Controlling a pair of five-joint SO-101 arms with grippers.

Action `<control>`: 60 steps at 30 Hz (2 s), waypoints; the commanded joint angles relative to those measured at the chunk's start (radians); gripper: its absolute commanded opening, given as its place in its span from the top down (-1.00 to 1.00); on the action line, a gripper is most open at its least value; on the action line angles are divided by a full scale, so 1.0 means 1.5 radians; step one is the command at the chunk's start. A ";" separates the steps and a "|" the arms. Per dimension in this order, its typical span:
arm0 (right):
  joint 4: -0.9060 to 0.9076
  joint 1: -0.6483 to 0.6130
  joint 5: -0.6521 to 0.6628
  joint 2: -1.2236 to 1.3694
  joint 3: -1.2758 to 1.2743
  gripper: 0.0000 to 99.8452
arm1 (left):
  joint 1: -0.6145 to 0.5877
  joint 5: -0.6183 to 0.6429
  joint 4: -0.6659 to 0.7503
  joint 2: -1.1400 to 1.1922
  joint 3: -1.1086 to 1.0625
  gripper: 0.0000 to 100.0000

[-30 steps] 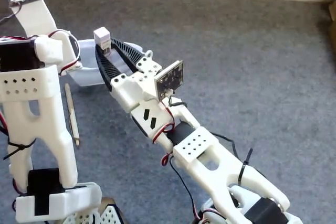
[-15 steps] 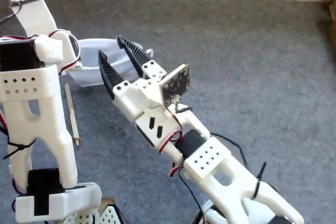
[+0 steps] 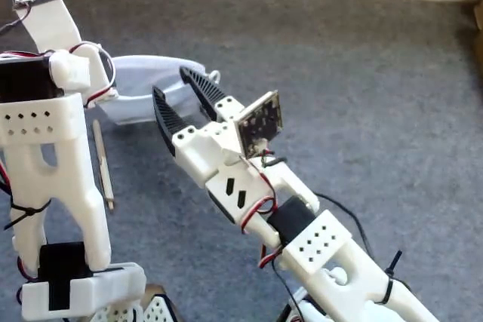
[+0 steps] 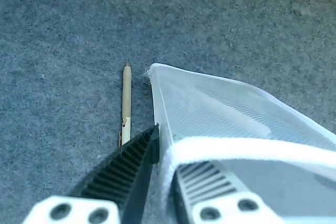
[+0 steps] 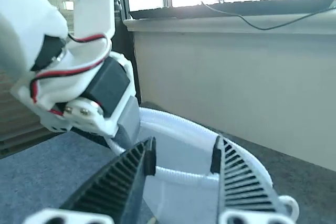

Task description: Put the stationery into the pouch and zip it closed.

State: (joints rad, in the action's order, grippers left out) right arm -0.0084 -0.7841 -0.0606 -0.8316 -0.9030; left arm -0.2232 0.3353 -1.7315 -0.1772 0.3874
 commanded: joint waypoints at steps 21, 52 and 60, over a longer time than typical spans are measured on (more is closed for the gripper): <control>0.169 -0.107 -0.062 -0.009 0.009 0.67 | -0.264 0.006 0.003 -0.013 0.192 0.99; 0.168 -0.210 -0.171 0.752 0.451 0.67 | -0.453 0.005 0.000 -0.007 0.222 0.99; 0.170 -0.210 -0.210 0.851 0.550 0.67 | -0.448 0.005 0.003 -0.012 0.202 0.99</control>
State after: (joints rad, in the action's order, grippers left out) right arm 0.2417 -1.0894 -0.3644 0.4465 -0.1649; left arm -0.8938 0.3353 -1.7331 -0.1772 0.6682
